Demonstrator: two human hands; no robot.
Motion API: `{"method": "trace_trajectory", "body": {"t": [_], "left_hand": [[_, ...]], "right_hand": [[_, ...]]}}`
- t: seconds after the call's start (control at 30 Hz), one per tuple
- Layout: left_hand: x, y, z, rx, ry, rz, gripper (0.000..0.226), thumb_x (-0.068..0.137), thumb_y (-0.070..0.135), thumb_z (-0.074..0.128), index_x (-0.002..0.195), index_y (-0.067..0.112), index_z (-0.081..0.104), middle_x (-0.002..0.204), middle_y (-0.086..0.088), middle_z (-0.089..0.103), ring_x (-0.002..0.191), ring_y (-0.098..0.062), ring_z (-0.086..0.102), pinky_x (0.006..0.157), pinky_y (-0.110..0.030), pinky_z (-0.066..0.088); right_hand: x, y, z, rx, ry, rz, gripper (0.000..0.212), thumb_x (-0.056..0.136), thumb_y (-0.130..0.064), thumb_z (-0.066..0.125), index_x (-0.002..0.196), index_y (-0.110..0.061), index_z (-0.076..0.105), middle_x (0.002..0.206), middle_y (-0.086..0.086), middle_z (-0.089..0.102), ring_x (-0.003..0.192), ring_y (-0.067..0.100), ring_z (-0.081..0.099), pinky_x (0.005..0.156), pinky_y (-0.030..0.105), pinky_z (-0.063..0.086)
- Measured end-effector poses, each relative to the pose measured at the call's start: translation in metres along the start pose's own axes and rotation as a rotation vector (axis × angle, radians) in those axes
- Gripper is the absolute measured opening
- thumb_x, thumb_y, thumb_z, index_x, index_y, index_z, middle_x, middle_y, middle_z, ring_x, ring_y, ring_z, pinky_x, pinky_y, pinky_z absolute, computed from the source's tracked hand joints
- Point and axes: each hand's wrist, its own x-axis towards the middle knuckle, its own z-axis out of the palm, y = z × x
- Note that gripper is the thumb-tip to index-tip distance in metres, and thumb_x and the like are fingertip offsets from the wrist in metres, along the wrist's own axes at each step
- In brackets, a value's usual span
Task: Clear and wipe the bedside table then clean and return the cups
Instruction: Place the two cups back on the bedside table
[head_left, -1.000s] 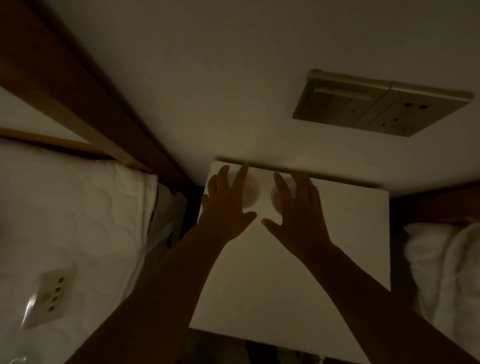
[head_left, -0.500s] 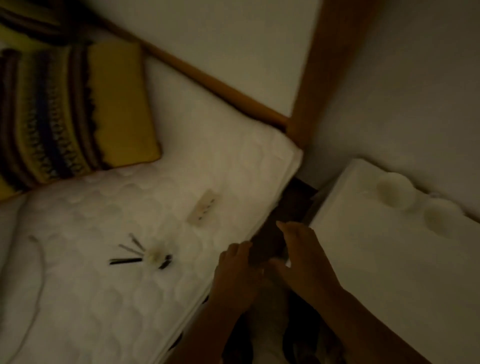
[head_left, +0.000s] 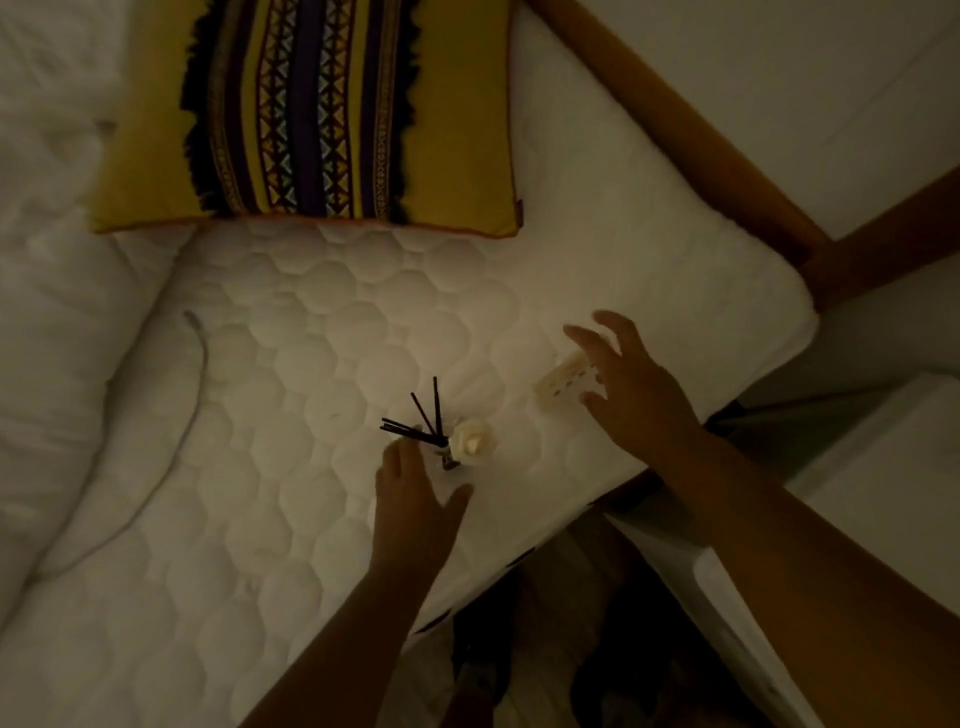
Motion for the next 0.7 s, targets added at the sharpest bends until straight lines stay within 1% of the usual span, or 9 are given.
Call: {"method": "trace_trajectory", "body": {"t": [0.1, 0.2, 0.27, 0.33, 0.37, 0.43, 0.53, 0.6, 0.7], "left_hand": [[0.024, 0.01, 0.003, -0.01, -0.008, 0.05, 0.066, 0.073, 0.025, 0.08, 0.131, 0.015, 0.051, 0.131, -0.005, 0.053, 0.119, -0.028, 0.048, 0.1, -0.038, 0.041], [0.034, 0.015, 0.009, 0.065, 0.003, 0.098, 0.057, 0.076, 0.022, 0.077, 0.128, 0.015, 0.057, 0.127, -0.005, 0.056, 0.115, -0.03, 0.049, 0.099, -0.035, 0.038], [0.039, 0.016, 0.011, 0.046, 0.003, 0.101, 0.051, 0.074, 0.021, 0.079, 0.121, 0.015, 0.061, 0.12, -0.005, 0.06, 0.111, -0.03, 0.053, 0.097, -0.038, 0.044], [0.043, 0.024, 0.012, -0.029, -0.024, 0.081, 0.049, 0.071, 0.018, 0.081, 0.116, 0.017, 0.063, 0.114, -0.004, 0.064, 0.107, -0.028, 0.058, 0.092, -0.044, 0.05], [0.042, 0.031, 0.014, -0.068, -0.038, 0.066, 0.049, 0.07, 0.017, 0.083, 0.115, 0.018, 0.063, 0.113, -0.003, 0.065, 0.105, -0.026, 0.06, 0.09, -0.043, 0.052], [0.039, 0.047, 0.016, -0.114, -0.042, 0.069, 0.052, 0.07, 0.018, 0.084, 0.116, 0.02, 0.061, 0.111, -0.001, 0.066, 0.102, -0.02, 0.062, 0.087, -0.037, 0.053], [0.029, 0.087, 0.033, -0.139, -0.118, 0.159, 0.052, 0.071, 0.021, 0.084, 0.115, 0.024, 0.058, 0.106, 0.005, 0.065, 0.095, -0.011, 0.062, 0.082, -0.026, 0.051], [0.017, 0.123, 0.051, -0.142, -0.211, 0.261, 0.048, 0.073, 0.022, 0.083, 0.11, 0.032, 0.055, 0.097, 0.017, 0.061, 0.088, 0.003, 0.059, 0.073, -0.007, 0.044], [-0.009, 0.181, 0.087, -0.153, -0.368, 0.378, 0.046, 0.073, 0.02, 0.081, 0.101, 0.041, 0.052, 0.09, 0.027, 0.056, 0.086, 0.022, 0.054, 0.067, 0.005, 0.037]], "right_hand": [[0.009, -0.003, 0.01, -0.082, -0.08, -0.062, 0.055, 0.089, -0.011, 0.06, 0.14, -0.026, 0.046, 0.155, -0.001, 0.024, 0.124, 0.026, 0.051, 0.09, 0.045, 0.054], [0.009, -0.007, 0.018, -0.132, -0.062, -0.063, 0.027, 0.091, -0.015, 0.059, 0.118, -0.016, 0.059, 0.134, 0.006, 0.042, 0.108, 0.028, 0.057, 0.077, 0.045, 0.056], [0.004, -0.009, 0.019, -0.137, 0.003, -0.044, 0.021, 0.092, -0.021, 0.059, 0.112, -0.014, 0.06, 0.125, 0.006, 0.047, 0.097, 0.027, 0.059, 0.071, 0.042, 0.056], [-0.005, -0.006, 0.014, -0.113, 0.079, 0.018, 0.021, 0.092, -0.028, 0.059, 0.11, -0.017, 0.061, 0.119, 0.004, 0.051, 0.088, 0.025, 0.061, 0.067, 0.037, 0.053], [-0.014, -0.003, 0.009, -0.087, 0.11, 0.065, 0.022, 0.092, -0.031, 0.059, 0.11, -0.018, 0.06, 0.116, 0.002, 0.052, 0.086, 0.024, 0.061, 0.067, 0.035, 0.052], [-0.035, 0.007, 0.0, -0.038, 0.157, 0.144, 0.024, 0.091, -0.037, 0.06, 0.109, -0.02, 0.059, 0.11, 0.0, 0.053, 0.087, 0.021, 0.061, 0.069, 0.036, 0.053], [-0.083, 0.034, -0.017, 0.017, 0.242, 0.283, 0.025, 0.091, -0.036, 0.061, 0.109, -0.019, 0.059, 0.107, 0.0, 0.056, 0.089, 0.02, 0.061, 0.071, 0.039, 0.055], [-0.121, 0.058, -0.027, 0.079, 0.291, 0.396, 0.025, 0.092, -0.034, 0.059, 0.112, -0.018, 0.059, 0.11, 0.002, 0.056, 0.091, 0.022, 0.06, 0.072, 0.038, 0.053], [-0.177, 0.095, -0.04, 0.094, 0.352, 0.566, 0.028, 0.094, -0.036, 0.057, 0.117, -0.02, 0.057, 0.113, 0.001, 0.054, 0.094, 0.02, 0.06, 0.074, 0.036, 0.052]]}}
